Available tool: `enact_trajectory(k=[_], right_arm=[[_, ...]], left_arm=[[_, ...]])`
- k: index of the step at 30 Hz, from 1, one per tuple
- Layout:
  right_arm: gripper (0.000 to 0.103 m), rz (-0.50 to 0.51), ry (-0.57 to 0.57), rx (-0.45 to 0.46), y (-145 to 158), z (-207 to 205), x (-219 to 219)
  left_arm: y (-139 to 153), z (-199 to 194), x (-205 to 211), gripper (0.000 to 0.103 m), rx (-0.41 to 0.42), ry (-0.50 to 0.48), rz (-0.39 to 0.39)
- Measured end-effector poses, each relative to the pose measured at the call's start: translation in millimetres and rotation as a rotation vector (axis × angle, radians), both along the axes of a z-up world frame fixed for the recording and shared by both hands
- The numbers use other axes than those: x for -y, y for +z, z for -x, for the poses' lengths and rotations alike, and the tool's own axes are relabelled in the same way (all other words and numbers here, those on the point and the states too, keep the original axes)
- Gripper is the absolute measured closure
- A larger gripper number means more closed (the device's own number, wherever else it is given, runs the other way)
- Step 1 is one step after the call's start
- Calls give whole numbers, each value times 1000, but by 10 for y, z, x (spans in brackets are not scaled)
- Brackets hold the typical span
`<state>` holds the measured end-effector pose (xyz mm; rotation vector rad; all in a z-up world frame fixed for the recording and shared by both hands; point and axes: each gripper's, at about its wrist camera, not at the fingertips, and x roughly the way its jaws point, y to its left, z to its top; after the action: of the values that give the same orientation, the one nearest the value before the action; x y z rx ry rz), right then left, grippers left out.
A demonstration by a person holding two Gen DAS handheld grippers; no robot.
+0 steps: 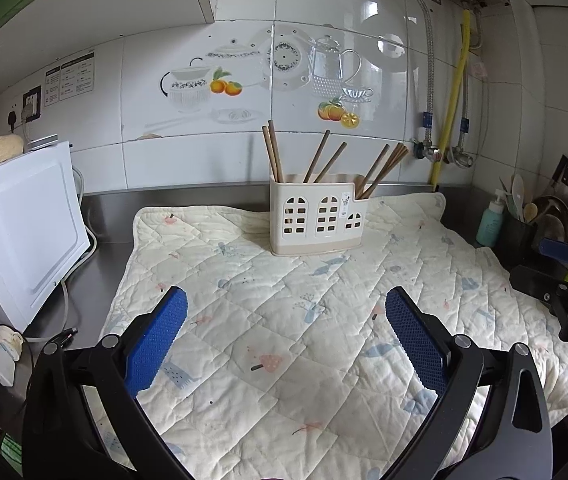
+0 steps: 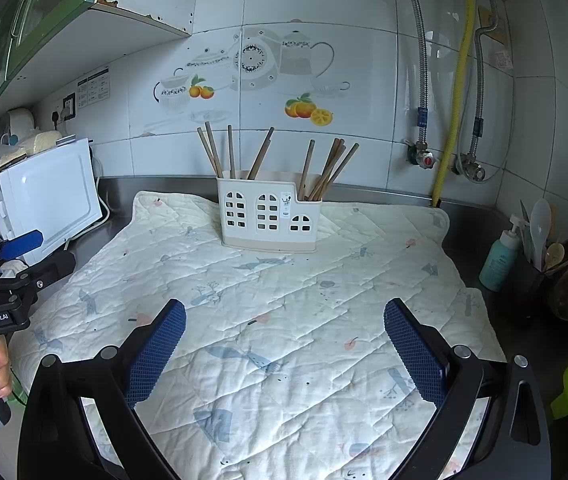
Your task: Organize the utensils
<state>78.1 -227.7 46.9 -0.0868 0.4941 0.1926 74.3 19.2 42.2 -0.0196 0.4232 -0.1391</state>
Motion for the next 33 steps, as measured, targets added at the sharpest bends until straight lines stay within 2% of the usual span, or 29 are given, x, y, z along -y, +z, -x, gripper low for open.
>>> enact_trajectory(k=[33], right_arm=[[7, 3, 9, -33, -106, -77, -13]], left_arm=[[-111, -31, 46, 5, -31, -6, -1]])
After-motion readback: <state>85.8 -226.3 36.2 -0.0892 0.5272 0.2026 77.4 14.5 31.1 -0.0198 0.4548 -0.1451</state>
